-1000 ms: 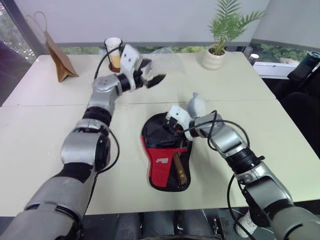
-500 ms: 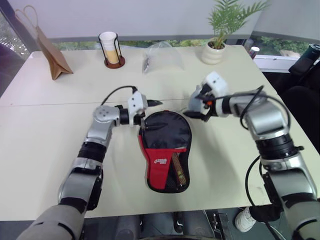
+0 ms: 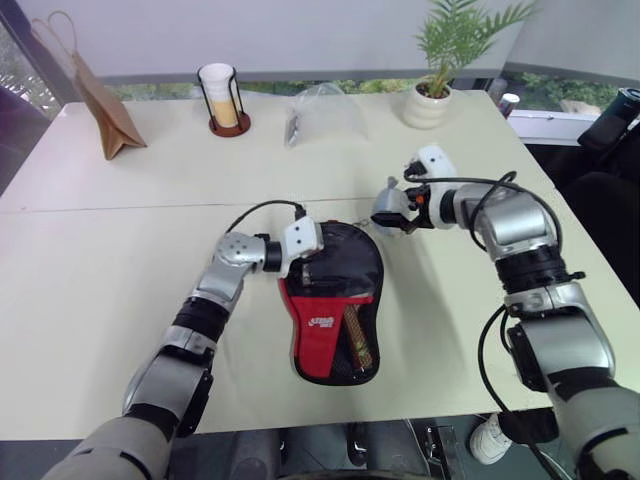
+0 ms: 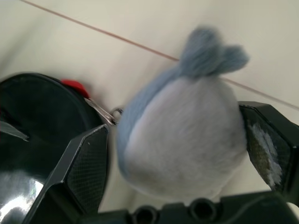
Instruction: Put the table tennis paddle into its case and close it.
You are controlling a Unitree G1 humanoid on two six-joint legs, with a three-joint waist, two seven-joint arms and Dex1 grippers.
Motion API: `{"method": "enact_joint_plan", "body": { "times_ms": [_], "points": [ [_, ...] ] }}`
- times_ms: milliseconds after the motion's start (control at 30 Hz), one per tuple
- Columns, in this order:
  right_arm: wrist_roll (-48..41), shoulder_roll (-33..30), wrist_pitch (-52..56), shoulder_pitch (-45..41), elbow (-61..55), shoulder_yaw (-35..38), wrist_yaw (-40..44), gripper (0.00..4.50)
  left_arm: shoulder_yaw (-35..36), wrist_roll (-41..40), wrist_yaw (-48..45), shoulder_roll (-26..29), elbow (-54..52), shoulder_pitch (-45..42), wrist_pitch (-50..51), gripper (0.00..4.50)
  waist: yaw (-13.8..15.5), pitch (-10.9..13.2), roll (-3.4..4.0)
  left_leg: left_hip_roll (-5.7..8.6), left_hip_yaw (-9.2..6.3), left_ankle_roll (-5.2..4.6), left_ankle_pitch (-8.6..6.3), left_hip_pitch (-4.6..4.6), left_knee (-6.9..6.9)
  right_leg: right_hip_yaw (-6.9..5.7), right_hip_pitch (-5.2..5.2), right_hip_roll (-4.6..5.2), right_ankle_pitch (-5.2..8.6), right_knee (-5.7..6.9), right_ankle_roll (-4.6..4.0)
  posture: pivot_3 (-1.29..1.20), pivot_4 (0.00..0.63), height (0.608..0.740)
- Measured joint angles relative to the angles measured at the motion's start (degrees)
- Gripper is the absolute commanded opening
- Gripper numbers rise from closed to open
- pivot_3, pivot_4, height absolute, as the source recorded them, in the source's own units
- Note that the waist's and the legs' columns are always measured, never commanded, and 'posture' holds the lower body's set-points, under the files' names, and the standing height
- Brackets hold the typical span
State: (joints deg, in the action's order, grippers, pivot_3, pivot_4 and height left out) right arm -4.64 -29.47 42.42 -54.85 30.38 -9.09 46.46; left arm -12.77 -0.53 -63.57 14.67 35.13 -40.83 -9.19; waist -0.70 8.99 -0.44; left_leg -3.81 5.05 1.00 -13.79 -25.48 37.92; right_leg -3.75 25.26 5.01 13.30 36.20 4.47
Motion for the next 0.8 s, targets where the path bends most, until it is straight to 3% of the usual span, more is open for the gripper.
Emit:
{"method": "enact_joint_plan", "body": {
  "times_ms": [300,400,533,667,800],
  "points": [
    [1.88,1.81,-5.75,-3.1,9.89,0.02,-0.09,4.5,-1.4,0.33,1.31,0.47,0.73,-0.16,-1.67,4.38,-0.06,0.0,0.01,-0.01,-0.01,0.0,0.0,0.13,0.01,0.01,-0.16,0.0,0.0,0.0,0.0,0.0,0.15,0.74],
    [2.07,2.13,-5.8,-3.9,10.98,0.19,-0.27,3.64,-1.93,0.33,1.57,0.59,0.76,-0.24,-1.61,4.44,-0.07,-0.01,0.01,-0.01,-0.02,0.0,0.0,0.16,0.01,0.01,-0.18,0.0,0.0,0.02,0.0,0.0,0.15,0.74],
    [2.08,2.14,-5.14,-3.96,10.79,0.4,-0.39,1.7,-2.23,0.33,1.85,0.59,0.75,-0.34,-1.35,4.44,-0.04,-0.01,0.01,0.0,-0.03,0.0,0.0,0.18,0.04,0.01,-0.22,0.0,0.0,0.03,0.0,0.0,0.15,0.74],
    [2.1,1.25,-3.79,-3.33,8.1,0.39,0.28,0.22,-2.41,0.33,1.85,0.6,0.75,-0.46,-0.89,4.44,-0.02,-0.01,0.01,-0.01,-0.05,0.0,0.0,0.2,0.05,0.0,-0.25,0.0,0.0,0.03,0.0,0.0,0.15,0.74],
    [2.63,-1.06,-2.1,-0.07,2.85,-0.47,1.29,0.07,-2.87,0.33,1.89,0.64,0.74,-0.6,0.04,4.44,0.04,-0.01,0.01,0.0,-0.07,0.0,0.0,0.22,0.06,0.0,-0.3,0.01,0.0,0.02,-0.01,0.0,0.15,0.74]
  ]
}}
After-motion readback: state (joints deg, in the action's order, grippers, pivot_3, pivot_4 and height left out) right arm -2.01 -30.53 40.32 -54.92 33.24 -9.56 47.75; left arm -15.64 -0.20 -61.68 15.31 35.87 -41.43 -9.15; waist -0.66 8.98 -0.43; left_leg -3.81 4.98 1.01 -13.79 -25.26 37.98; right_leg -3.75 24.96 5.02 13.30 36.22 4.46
